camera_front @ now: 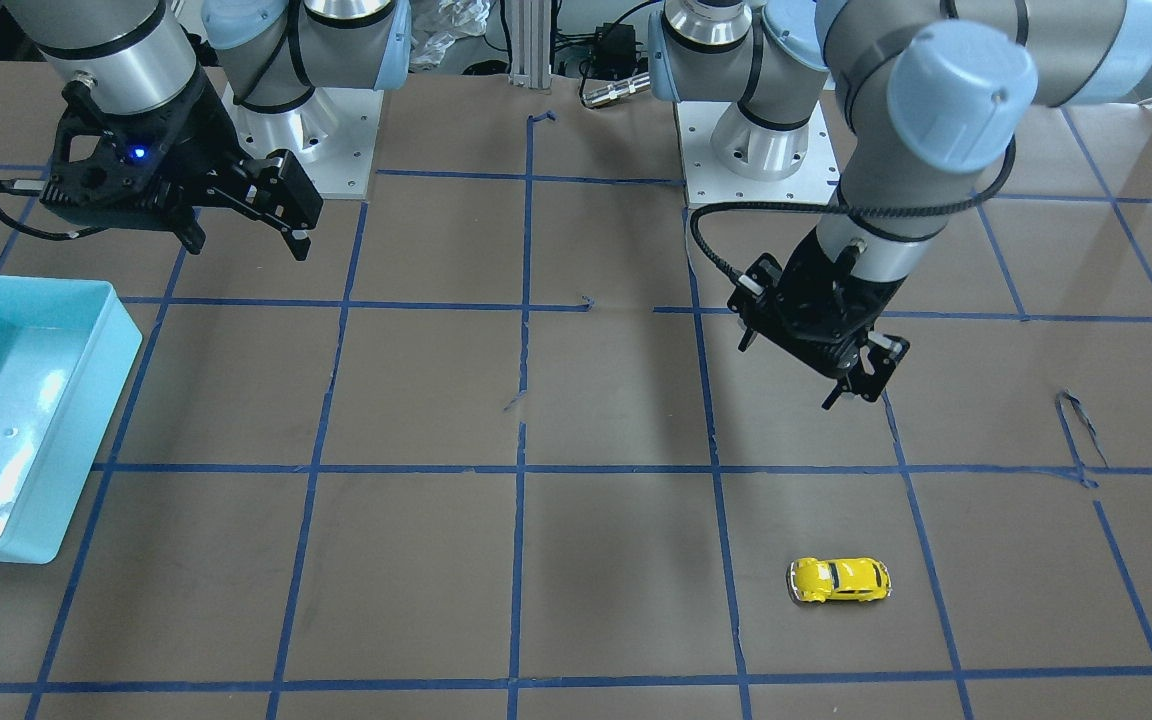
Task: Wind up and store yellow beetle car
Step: 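Lower the left gripper down over the yellow beetle car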
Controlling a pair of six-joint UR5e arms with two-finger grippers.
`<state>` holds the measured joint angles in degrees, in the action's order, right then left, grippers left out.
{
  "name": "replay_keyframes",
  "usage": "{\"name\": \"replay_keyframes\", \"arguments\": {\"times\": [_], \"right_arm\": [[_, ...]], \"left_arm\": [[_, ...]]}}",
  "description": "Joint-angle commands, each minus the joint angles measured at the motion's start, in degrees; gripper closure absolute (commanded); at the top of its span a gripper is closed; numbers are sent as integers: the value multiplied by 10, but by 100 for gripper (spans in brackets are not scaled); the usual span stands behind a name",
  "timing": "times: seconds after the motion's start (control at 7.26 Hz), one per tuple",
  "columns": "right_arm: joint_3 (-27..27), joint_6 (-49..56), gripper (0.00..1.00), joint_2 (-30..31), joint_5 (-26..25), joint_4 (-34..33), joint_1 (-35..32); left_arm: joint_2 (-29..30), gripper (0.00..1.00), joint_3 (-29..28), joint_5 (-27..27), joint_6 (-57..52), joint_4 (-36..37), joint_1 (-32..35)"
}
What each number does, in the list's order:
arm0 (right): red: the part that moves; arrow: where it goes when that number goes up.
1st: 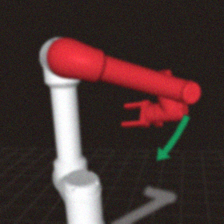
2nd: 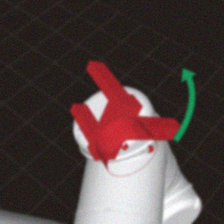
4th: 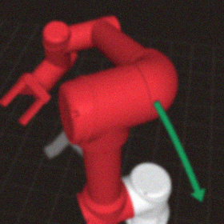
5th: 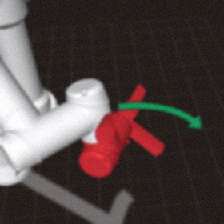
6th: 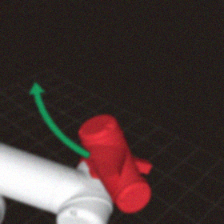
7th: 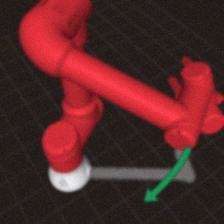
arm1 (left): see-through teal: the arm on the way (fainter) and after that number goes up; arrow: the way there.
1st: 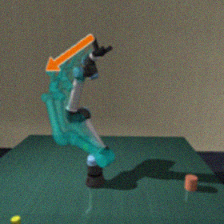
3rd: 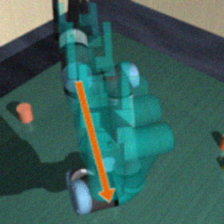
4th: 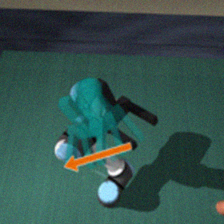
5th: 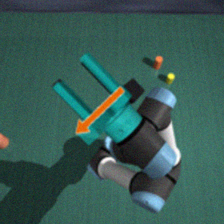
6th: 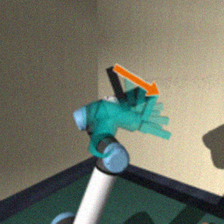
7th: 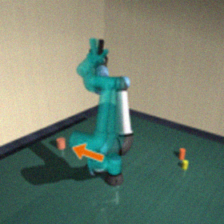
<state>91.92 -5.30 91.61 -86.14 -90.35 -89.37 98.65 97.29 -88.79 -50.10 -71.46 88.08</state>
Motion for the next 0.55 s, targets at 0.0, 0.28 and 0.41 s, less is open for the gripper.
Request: {"name": "replay_keyframes", "arguments": {"times": [0.0,0.28,0.41], "right_arm": [[0,-1,0,0,0,-3,0],[0,0,0,0,4,-4,0],[0,-1,0,1,4,-4,0]], "left_arm": [[75,0,-3,1,-250,26,-40],[141,0,-22,-6,-429,99,-54],[180,0,-53,-6,-499,113,-55]]}}
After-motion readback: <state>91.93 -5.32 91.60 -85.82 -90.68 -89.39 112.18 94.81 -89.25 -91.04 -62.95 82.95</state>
